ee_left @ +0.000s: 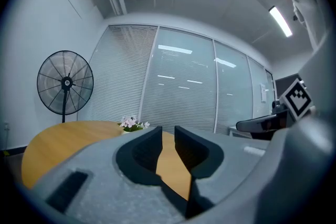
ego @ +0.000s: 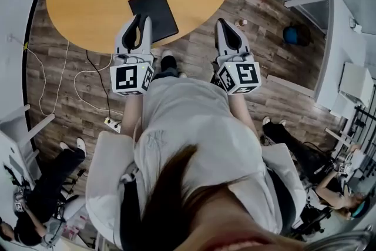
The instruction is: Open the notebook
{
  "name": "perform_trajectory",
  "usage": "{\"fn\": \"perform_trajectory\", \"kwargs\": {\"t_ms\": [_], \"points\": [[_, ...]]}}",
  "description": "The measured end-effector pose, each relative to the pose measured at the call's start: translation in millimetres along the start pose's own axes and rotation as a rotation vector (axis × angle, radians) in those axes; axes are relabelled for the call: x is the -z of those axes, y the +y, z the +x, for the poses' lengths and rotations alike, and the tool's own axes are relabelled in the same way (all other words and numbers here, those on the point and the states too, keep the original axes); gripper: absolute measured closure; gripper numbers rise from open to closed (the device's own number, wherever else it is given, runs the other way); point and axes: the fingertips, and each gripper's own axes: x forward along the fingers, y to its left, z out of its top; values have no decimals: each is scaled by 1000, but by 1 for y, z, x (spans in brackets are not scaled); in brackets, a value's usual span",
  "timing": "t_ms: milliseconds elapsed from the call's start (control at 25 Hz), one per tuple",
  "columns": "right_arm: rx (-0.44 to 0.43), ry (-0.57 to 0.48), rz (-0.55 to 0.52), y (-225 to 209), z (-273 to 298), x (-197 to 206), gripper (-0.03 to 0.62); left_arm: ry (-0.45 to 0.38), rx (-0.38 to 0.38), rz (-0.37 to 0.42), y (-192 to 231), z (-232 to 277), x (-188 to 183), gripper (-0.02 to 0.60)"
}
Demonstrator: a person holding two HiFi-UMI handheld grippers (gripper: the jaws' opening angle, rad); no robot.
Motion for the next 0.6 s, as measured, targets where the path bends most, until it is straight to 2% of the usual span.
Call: {"fn": "perform_trajectory", "kwargs": {"t_ms": [280, 600], "points": [[8, 48, 21, -9, 43, 7, 592, 39, 14, 2, 22, 34, 9, 494], [-12, 65, 12, -6, 71, 10, 592, 43, -5, -1, 45, 47, 10, 497]]}}
